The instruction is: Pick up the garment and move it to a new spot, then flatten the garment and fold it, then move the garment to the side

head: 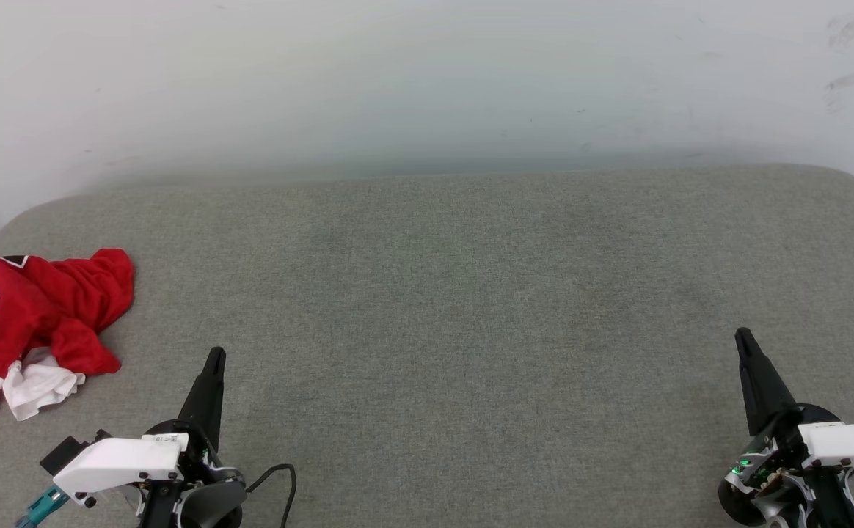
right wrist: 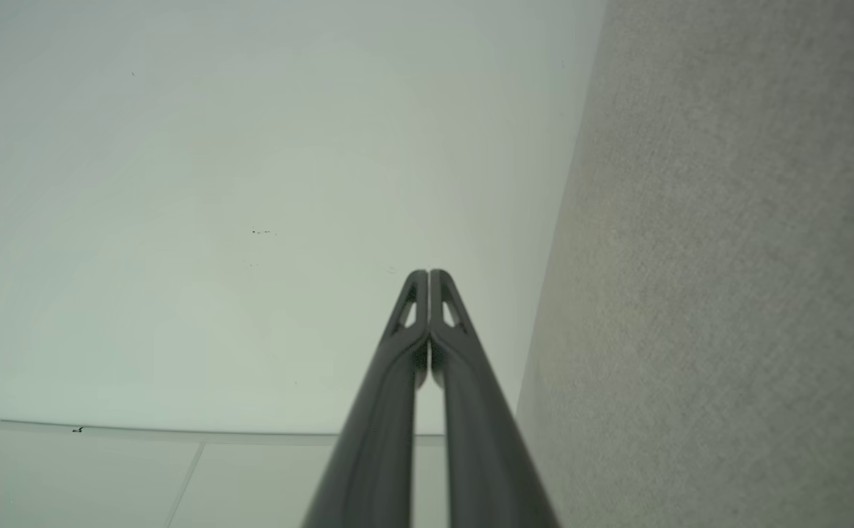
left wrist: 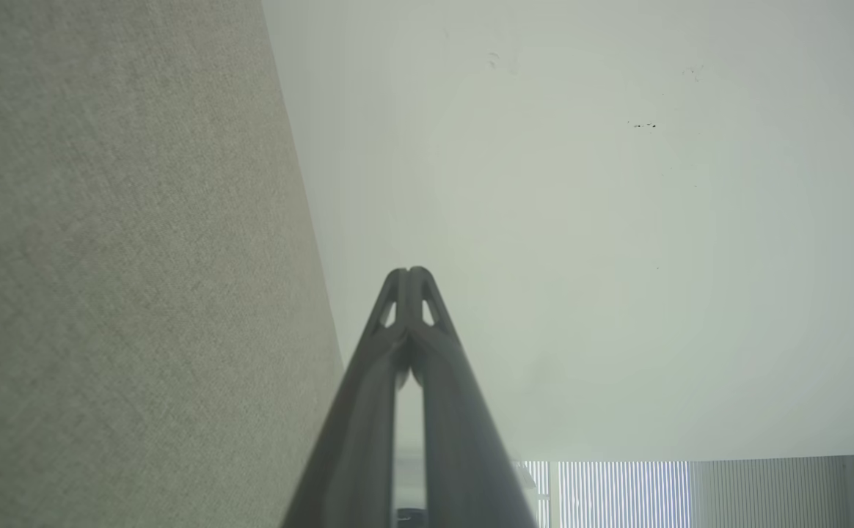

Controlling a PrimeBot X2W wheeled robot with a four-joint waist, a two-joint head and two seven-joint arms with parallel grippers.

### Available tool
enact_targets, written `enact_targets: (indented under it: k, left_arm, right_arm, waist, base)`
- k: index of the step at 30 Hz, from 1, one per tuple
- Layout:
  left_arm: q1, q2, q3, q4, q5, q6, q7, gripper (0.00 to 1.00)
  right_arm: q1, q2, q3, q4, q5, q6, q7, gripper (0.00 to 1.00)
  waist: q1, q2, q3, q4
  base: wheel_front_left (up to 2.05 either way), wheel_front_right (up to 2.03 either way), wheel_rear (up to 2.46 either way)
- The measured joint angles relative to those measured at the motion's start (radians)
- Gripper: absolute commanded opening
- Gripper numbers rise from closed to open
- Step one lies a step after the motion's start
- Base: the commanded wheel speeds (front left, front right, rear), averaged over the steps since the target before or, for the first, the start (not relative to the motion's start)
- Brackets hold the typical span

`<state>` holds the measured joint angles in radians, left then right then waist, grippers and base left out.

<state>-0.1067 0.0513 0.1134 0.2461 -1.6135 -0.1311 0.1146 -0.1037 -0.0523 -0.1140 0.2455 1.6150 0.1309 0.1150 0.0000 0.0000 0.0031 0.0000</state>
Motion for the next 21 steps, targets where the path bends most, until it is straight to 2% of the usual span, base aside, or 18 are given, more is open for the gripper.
enact_targets:
  k: [21]
  left_arm:
    - [0.000, 0.000, 0.000, 0.000, 0.000, 0.000, 0.000, 0.00]
  right_arm:
    - [0.000, 0.000, 0.000, 0.000, 0.000, 0.000, 0.000, 0.00]
  waist:
    - [0.0000, 0.0000, 0.000, 0.000]
  base:
    - [0.00, 0.00, 0.00]
